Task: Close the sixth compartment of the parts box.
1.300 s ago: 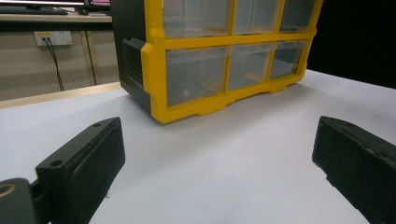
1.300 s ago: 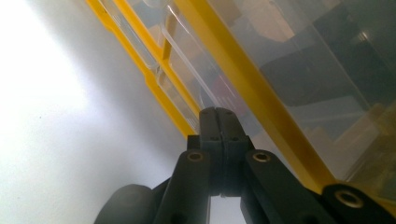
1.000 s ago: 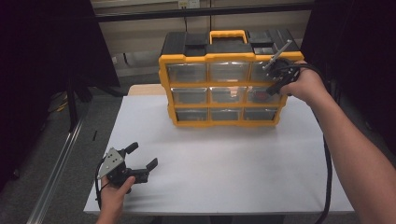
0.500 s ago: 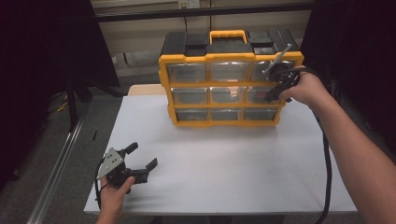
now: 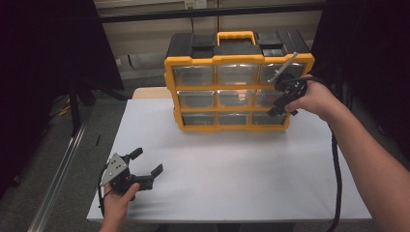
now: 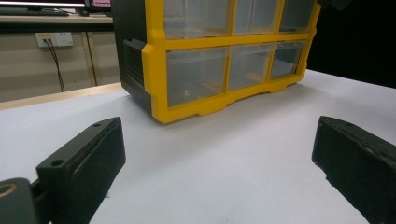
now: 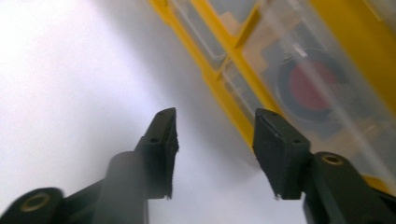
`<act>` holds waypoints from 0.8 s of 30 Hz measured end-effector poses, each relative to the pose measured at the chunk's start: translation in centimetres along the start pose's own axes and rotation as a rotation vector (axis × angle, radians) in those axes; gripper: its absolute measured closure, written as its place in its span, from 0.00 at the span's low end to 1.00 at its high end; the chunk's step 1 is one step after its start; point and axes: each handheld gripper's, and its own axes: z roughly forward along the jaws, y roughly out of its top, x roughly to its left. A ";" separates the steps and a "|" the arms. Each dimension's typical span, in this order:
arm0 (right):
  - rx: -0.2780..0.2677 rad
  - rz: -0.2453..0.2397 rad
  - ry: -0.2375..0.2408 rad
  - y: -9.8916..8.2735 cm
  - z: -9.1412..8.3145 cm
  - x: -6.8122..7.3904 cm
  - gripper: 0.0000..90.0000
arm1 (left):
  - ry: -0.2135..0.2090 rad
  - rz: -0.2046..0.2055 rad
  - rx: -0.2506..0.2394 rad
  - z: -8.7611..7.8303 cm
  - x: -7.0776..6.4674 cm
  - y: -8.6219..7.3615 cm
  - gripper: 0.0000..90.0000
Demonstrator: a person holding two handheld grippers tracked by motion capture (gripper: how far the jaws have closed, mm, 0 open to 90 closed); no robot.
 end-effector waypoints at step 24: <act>-0.007 -0.043 0.041 -1.8 2.7 3.5 0.25 | -0.012 -0.003 0.002 0.1 0.0 0.0 0.03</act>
